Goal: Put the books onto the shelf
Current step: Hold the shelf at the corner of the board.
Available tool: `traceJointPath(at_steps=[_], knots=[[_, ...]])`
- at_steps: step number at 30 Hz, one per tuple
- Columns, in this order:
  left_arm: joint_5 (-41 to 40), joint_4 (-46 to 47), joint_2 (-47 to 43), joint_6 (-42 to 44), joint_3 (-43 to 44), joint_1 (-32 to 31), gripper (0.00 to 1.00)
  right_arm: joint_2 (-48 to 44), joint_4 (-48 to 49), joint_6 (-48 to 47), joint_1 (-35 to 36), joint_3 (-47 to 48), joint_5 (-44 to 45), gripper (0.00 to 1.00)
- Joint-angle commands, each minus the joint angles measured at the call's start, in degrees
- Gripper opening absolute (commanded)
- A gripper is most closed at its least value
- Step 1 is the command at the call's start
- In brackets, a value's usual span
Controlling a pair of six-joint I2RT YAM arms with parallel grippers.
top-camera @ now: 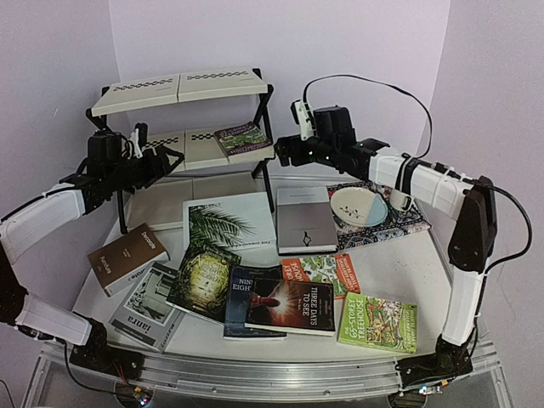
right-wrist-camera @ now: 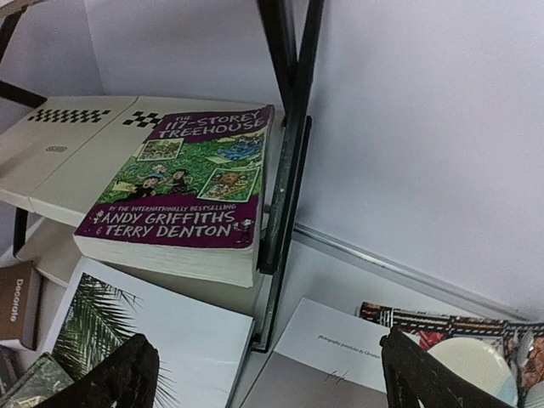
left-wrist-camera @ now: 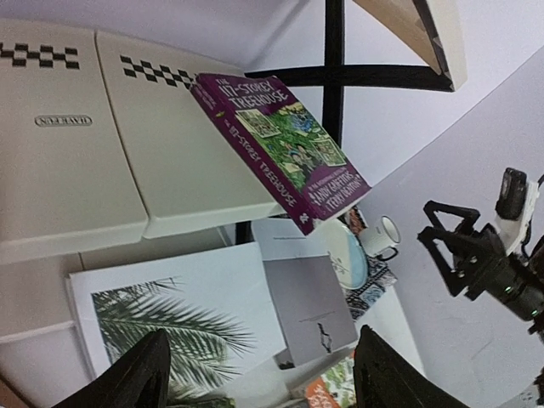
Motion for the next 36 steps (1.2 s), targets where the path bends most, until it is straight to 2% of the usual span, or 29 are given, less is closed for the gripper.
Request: traceJointPath(at_steps=[1,5,7,9,13,17,25,28,31,36], knots=[[-11.1,-4.21,-2.32,9.42,4.44,0.03,0.75,1.4,-0.62,14.46,-1.81,5.0,-8.44,0.9],[-14.46,-6.37,-4.02,8.88,4.6,0.0,0.75,2.66,-0.54,17.78,-2.01,5.73,-9.19,0.92],[-16.82,-7.51,-5.9,8.69,3.89,0.03,0.75,3.65,-0.54,19.71,-3.02,6.92,-9.61,0.87],[-21.11,-10.43,-7.4,9.82,4.39,0.07,0.74,5.04,-0.54,22.44,-4.95,9.07,-14.61,0.84],[-28.53,-14.51,-9.79,11.55,4.62,1.8,0.71,9.83,-0.61,24.84,-7.67,15.74,-18.3,0.76],[-30.42,-15.72,-10.67,11.06,3.78,5.22,0.65,16.1,-0.86,28.86,-9.9,23.73,-21.64,0.75],[-27.64,-15.76,-11.09,8.99,2.38,12.8,0.69,27.14,-0.02,34.65,-11.1,35.62,-24.64,0.74],[-26.68,-15.65,-11.26,8.99,2.02,16.18,0.68,29.59,2.53,36.93,-11.09,36.29,-25.22,0.73],[-22.87,-14.95,-10.95,8.62,1.74,20.45,0.66,31.29,4.92,39.35,-11.09,36.26,-25.68,0.71],[-17.0,-13.09,-9.62,7.35,0.81,24.16,0.67,33.63,10.35,44.3,-11.12,35.94,-28.69,0.69]])
